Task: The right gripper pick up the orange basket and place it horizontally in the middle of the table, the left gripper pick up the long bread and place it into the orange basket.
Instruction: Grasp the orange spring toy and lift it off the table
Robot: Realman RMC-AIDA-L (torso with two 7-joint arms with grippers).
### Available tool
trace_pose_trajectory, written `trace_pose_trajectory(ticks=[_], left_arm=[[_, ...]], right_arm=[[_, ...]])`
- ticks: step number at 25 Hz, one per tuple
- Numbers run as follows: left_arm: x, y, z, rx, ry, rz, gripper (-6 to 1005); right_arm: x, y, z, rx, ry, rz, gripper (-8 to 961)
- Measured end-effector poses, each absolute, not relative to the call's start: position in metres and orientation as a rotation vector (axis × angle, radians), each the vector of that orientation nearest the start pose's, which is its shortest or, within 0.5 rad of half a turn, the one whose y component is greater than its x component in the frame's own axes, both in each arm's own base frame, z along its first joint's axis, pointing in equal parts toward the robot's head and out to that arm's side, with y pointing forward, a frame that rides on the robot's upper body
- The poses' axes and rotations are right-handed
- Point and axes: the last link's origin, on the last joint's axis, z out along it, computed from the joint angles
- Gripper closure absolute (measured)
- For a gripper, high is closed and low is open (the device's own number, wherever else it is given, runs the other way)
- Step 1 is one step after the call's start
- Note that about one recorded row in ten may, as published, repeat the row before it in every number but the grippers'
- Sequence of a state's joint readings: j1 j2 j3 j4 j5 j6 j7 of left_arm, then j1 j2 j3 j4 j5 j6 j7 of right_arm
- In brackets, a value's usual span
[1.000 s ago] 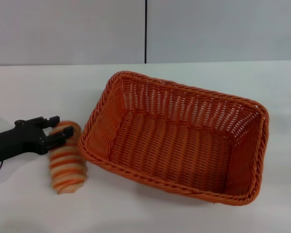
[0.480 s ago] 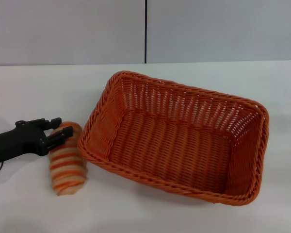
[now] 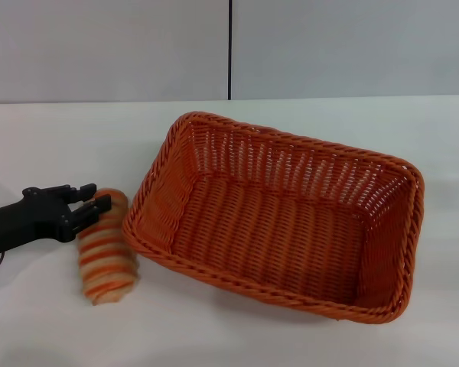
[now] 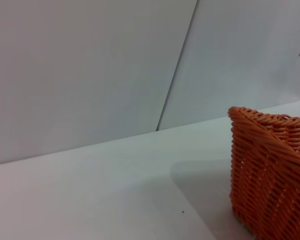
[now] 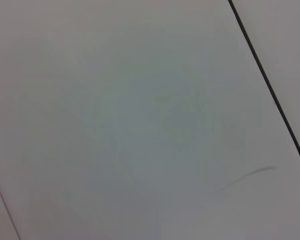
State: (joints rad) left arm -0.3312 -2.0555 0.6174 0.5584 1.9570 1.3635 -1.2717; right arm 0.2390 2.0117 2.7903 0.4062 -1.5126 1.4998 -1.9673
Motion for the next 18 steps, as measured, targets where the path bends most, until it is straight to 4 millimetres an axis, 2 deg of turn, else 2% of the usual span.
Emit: trace_pose_trajectory(ticks=[11,18], left_arm=[[-0.355,0.284,0.006,-2.395,-0.888,-0.556,697],[-0.358,0.285,0.011,-2.354,-0.886,-0.569,779]], right_arm=[[0.374,0.274,0.078,-1.771,0.864,1.055,412],[0.373,0.277,0.078,-1.763,0.863,1.057,411]])
